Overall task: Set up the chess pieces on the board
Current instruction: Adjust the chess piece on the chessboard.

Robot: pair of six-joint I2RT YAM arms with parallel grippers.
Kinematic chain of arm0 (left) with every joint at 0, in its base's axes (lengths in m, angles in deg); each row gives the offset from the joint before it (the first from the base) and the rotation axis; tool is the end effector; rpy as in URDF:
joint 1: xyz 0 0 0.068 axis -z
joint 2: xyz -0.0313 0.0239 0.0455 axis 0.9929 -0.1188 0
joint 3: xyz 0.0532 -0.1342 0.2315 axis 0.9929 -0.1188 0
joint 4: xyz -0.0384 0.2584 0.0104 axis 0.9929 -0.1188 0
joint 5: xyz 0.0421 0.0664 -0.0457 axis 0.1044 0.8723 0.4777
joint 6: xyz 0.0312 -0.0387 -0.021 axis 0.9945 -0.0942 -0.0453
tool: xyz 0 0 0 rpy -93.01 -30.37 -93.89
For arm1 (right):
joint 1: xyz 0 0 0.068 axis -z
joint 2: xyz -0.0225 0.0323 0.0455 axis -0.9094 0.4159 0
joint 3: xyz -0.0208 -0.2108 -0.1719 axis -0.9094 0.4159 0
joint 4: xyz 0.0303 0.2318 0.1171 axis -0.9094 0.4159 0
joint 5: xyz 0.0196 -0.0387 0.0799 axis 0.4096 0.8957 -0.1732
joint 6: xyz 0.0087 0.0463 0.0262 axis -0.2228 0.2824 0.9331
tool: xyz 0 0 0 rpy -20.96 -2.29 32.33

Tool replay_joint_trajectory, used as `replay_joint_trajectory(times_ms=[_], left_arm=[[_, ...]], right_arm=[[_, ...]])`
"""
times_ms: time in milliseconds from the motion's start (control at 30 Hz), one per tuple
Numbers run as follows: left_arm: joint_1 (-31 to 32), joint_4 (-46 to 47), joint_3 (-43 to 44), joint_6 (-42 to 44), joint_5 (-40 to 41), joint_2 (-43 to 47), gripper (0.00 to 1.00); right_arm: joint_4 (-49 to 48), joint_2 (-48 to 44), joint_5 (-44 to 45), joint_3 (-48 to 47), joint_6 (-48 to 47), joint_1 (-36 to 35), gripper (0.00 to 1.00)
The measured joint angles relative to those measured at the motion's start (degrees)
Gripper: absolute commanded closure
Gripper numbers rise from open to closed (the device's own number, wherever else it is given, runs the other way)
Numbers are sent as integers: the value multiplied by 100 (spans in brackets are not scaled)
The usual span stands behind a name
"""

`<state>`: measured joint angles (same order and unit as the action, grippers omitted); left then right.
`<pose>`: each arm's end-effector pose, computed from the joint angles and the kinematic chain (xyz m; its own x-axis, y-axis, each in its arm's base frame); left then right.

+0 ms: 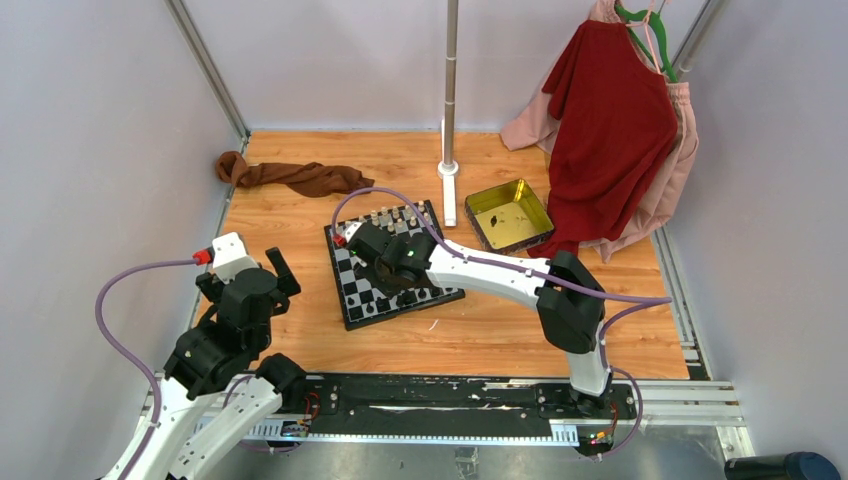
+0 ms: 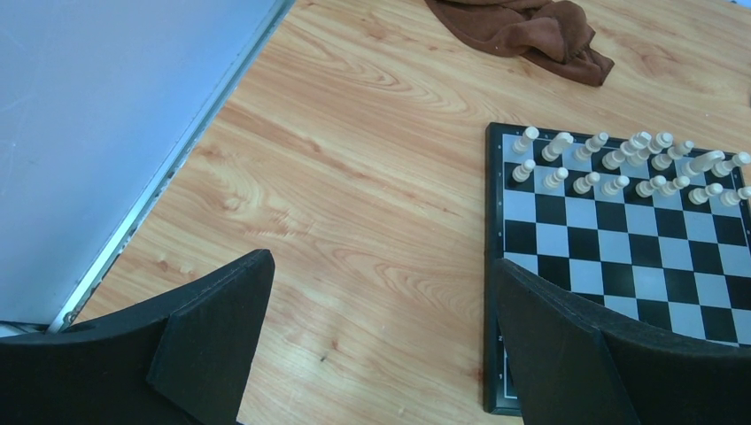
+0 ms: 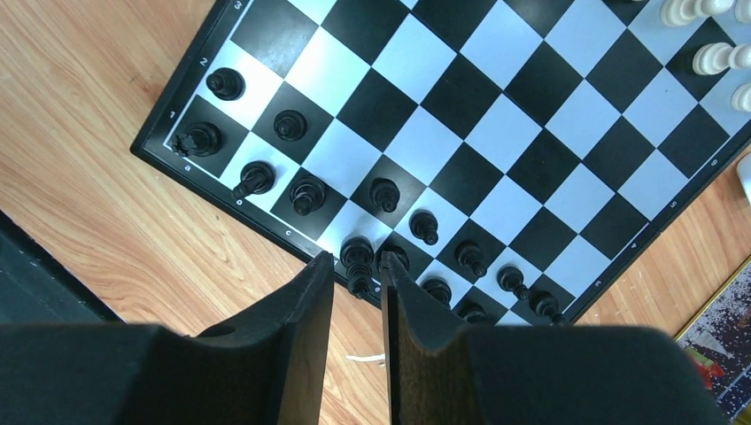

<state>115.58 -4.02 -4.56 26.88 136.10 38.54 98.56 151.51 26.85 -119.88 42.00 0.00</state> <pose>0.0673 -0.0108 0.3140 -0.2715 -0.2400 -0.9320 -0.3975 0.9099 -0.1185 0.1858 0.3941 0.2588 -0.4198 -0.6344 -0.6491 -0.8180 0.5743 -0.0323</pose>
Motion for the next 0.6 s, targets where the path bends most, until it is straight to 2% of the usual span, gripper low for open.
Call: replay_joint_trajectory(times_ms=[600], left_arm=[[0,35,0,28,-46,-44,1]], right_arm=[[11,-11,39,315,109,63,72]])
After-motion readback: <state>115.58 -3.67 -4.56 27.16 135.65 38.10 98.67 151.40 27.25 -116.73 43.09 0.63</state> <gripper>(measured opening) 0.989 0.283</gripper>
